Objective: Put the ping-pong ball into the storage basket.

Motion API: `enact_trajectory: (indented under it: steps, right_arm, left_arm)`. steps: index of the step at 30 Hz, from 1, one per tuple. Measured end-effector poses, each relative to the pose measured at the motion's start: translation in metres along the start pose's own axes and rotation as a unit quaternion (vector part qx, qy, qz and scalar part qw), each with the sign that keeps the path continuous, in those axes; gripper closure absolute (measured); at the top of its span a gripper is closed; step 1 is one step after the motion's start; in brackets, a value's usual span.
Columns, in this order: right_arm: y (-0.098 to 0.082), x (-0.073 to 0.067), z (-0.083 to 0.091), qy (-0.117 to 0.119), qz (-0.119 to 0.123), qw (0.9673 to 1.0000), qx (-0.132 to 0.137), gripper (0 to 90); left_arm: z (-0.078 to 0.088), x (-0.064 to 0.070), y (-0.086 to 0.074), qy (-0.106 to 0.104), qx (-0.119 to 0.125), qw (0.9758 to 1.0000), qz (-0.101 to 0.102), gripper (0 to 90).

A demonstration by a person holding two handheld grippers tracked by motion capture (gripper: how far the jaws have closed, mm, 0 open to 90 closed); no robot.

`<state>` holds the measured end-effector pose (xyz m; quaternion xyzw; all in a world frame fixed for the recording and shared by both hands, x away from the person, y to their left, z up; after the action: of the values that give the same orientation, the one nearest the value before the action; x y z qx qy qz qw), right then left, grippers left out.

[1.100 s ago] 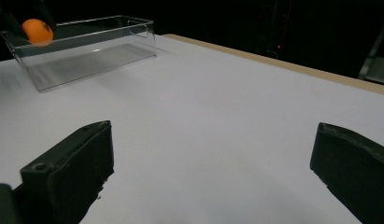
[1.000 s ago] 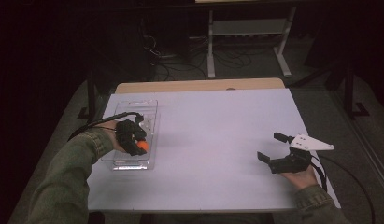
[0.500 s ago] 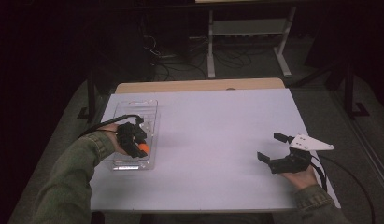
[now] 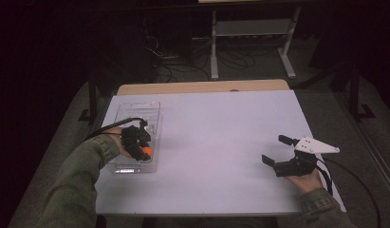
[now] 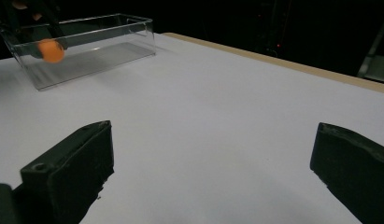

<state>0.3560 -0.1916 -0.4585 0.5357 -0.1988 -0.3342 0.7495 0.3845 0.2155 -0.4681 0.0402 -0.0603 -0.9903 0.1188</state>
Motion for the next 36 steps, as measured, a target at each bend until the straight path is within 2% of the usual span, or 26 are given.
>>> enact_trajectory:
  steps: [7, 11, 14, 16, 18, 20, 30, 36]
  right_arm:
    - [0.0, 0.001, 0.001, -0.002, -0.002, 1.0, 0.0, 0.0]
    - [0.0, 0.0, 0.001, -0.003, -0.001, 1.0, 0.0, 0.0]
    - [0.0, 0.001, 0.001, -0.003, 0.0, 1.0, 0.0, 0.0]
    - [-0.001, 0.001, 0.001, -0.003, -0.001, 1.0, 0.0, 0.0]
    - [-0.001, 0.001, 0.001, -0.003, -0.001, 1.0, 0.0, 0.0]
    - [-0.001, 0.001, 0.001, -0.003, -0.001, 1.0, -0.001, 0.0]
    - [-0.002, 0.0, 0.001, -0.002, -0.002, 1.0, -0.004, 0.0]
    - [-0.002, 0.0, 0.001, -0.002, -0.001, 1.0, -0.004, 0.0]
  left_arm:
    - [-0.008, 0.0, -0.004, -0.005, -0.008, 0.9999, 0.004, 49.9]
    - [-0.01, -0.003, -0.003, -0.006, 0.002, 0.9999, 0.012, 49.9]
    - [-0.012, -0.004, -0.004, -0.007, -0.001, 0.9999, 0.013, 49.9]
    - [-0.014, -0.004, -0.003, -0.005, 0.0, 0.9999, 0.013, 49.8]
    - [-0.014, -0.007, -0.002, 0.007, 0.004, 0.9999, 0.008, 48.9]
    - [-0.014, -0.007, -0.002, 0.007, 0.005, 0.9999, 0.012, 47.4]
    - [-0.007, -0.014, -0.003, 0.04, 0.017, 0.9986, 0.03, 25.6]
    - [-0.004, -0.021, -0.004, 0.066, 0.027, 0.9957, 0.059, 12.9]
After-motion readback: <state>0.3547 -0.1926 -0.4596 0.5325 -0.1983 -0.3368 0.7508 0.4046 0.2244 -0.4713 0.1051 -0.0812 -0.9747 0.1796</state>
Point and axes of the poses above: each handheld gripper's, and its own axes: z roughly backward along the jaws, y roughly out of its top, x roughly to its right, the point moved 10 cm from there along -z, roughly forward along the jaws, and after that the axes turned 3 degrees about -x, right-handed, at the moved point
